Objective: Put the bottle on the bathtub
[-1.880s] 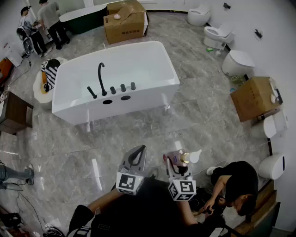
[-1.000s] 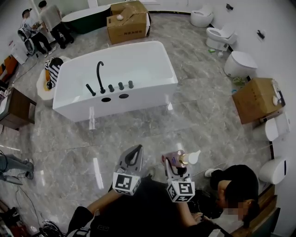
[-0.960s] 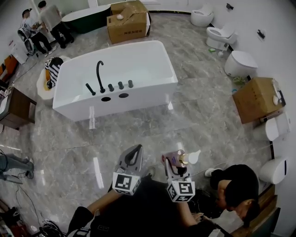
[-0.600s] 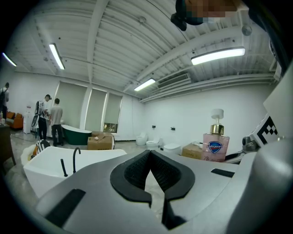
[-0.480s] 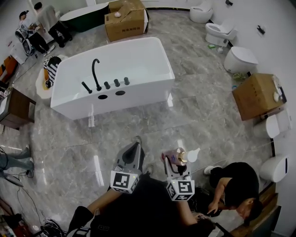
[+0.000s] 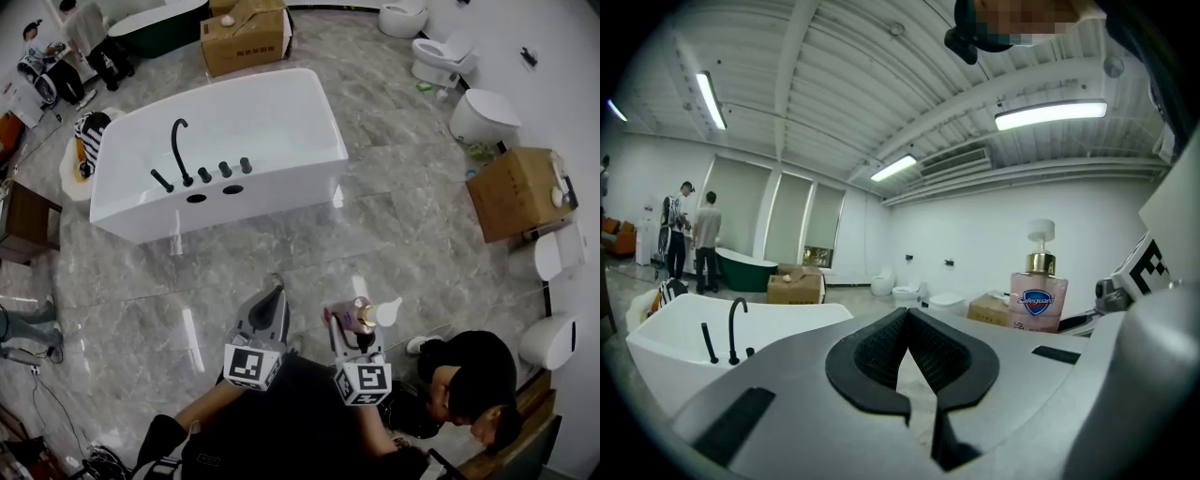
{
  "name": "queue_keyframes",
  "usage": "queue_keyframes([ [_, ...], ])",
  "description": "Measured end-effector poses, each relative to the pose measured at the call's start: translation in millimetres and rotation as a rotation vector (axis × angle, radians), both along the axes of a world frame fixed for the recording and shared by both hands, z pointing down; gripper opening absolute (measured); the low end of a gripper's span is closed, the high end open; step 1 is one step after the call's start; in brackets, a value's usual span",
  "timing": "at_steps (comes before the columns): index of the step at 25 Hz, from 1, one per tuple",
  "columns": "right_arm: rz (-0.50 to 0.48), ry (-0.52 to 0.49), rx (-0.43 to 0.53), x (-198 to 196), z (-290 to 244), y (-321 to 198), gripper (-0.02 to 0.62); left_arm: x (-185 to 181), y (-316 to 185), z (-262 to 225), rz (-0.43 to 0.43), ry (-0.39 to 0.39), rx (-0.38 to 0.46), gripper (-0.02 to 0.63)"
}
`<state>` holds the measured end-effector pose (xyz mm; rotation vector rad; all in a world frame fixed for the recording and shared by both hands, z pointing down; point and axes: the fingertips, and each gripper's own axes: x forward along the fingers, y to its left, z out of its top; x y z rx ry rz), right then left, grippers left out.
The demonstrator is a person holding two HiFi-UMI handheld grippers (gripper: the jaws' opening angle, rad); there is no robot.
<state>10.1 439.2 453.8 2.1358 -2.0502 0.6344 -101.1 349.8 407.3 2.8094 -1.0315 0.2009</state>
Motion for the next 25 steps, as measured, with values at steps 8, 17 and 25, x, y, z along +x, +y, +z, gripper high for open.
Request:
queue_keyframes([
  [8,-0.014,0.018,-0.013,20,1,-92,0.225,15,-97,3,-0.020,0.013,-0.025,0.017],
  [17,-0.015,0.041,-0.038,31,1,-211,0.225,12,-219,3,-0.044,0.022,-0.046,0.017],
  [25,-0.017,0.068,-0.044,45,11,-291,0.225,17,-282,3,-0.046,0.033,-0.041,0.017],
])
